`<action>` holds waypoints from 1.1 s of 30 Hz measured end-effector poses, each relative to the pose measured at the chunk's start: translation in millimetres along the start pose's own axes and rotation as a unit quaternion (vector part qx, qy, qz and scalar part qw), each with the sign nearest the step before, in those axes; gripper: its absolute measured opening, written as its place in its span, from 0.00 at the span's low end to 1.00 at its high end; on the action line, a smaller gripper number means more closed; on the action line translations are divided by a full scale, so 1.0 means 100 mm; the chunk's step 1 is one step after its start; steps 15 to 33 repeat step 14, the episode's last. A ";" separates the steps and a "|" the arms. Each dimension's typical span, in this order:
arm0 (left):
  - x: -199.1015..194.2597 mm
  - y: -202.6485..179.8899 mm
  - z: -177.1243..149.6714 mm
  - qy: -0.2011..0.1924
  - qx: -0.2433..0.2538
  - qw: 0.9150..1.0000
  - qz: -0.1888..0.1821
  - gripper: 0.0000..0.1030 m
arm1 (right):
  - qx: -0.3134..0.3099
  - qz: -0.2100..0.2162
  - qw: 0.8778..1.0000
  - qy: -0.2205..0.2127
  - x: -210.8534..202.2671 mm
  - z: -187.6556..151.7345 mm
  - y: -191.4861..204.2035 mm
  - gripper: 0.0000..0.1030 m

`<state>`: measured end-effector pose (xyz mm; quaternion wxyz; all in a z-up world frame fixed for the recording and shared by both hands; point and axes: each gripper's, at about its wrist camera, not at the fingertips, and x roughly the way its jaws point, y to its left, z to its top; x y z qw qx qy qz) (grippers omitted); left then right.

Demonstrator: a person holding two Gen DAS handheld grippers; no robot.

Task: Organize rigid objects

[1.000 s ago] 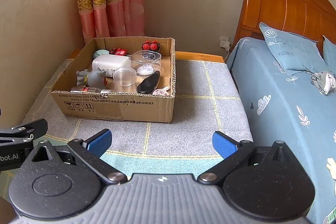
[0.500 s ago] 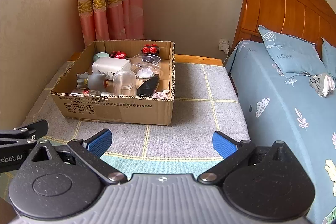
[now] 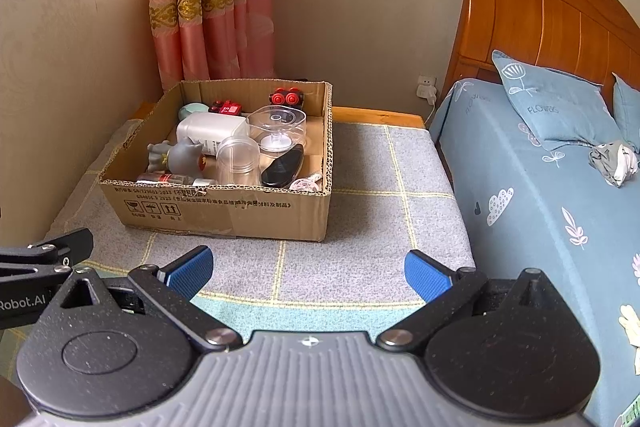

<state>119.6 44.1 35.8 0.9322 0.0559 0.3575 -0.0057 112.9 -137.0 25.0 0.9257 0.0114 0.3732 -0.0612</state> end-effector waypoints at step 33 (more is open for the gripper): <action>-0.03 -0.02 -0.01 0.000 0.000 1.000 0.002 0.99 | 0.001 0.001 1.000 -0.003 -0.03 0.00 -0.01 1.00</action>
